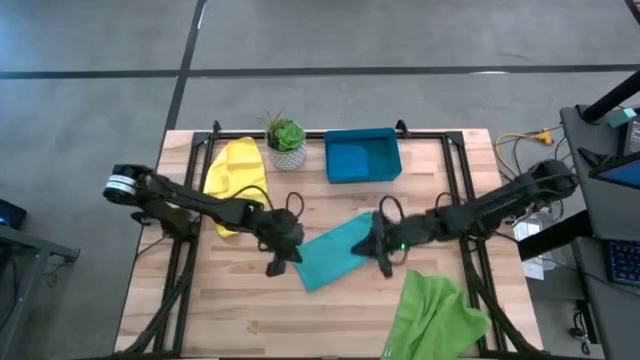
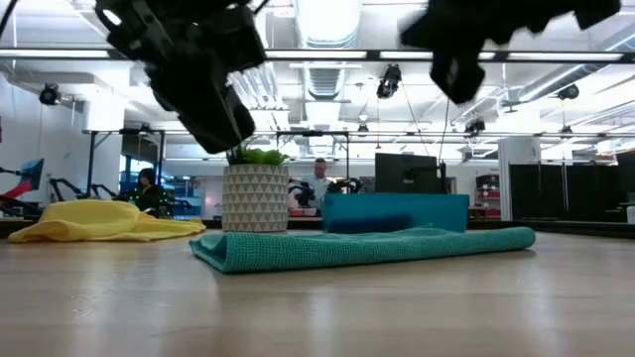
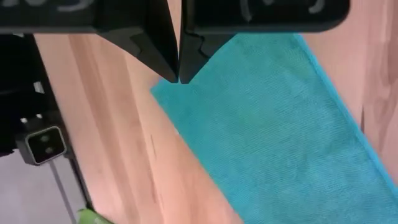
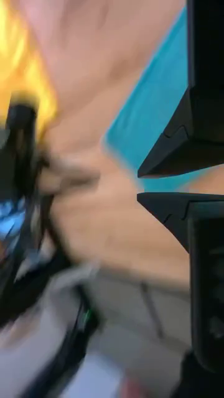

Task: Fold microfiber towels
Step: Fold the light blue microfiber towel on top of the dark blue microfiber towel into the dark blue bin

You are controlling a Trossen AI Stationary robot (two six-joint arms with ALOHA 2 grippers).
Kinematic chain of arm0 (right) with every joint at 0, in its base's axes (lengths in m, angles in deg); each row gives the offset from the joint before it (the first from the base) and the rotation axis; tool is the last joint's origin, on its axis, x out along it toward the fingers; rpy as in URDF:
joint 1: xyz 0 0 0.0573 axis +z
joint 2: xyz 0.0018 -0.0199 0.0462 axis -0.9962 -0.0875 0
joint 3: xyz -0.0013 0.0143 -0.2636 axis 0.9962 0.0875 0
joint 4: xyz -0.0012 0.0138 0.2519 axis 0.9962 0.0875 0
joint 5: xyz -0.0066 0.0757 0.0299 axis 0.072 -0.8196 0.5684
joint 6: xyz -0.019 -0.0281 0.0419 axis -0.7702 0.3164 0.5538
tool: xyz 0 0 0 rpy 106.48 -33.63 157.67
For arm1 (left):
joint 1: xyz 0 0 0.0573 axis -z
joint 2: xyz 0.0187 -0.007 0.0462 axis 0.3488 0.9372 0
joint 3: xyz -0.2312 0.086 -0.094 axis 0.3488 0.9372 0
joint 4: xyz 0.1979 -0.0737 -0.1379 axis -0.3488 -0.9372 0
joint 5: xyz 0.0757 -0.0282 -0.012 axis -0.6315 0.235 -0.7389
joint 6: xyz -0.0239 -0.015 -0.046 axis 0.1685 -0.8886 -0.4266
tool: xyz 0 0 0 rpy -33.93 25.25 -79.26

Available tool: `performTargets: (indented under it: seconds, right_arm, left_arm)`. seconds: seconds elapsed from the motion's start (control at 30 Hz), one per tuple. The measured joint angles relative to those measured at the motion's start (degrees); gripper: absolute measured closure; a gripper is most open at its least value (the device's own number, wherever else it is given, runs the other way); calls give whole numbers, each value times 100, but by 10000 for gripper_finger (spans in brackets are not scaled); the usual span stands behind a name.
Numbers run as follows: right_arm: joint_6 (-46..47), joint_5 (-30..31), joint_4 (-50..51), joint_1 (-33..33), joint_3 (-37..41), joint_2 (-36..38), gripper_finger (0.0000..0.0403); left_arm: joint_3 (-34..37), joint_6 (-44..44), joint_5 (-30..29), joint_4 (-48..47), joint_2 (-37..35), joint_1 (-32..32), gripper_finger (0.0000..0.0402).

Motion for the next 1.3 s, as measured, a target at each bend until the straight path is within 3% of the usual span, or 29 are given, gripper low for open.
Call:
performTargets:
  seconds: [0.1,0.3,0.7,0.8,1.03,1.3]
  right_arm:
    - [432,35,-442,345,-359,-610,360]
    - [404,62,246,677,-1793,-2117,347]
    - [-874,335,3193,738,-5140,-4786,221]
    - [-969,646,3986,735,-5798,-5187,205]
    - [-976,680,5390,624,-6744,-5780,200]
    - [-962,531,6192,545,-7455,-6351,203]
  left_arm:
    - [355,-235,-85,38,-461,96,401]
    - [1252,-731,-359,39,-1686,418,401]
    - [1985,-717,-377,14,-3511,1012,402]
    - [1968,-729,-387,115,-3678,1027,402]
    - [1977,-722,-385,315,-3810,1069,402]
    - [2024,-733,-305,417,-3695,1241,402]
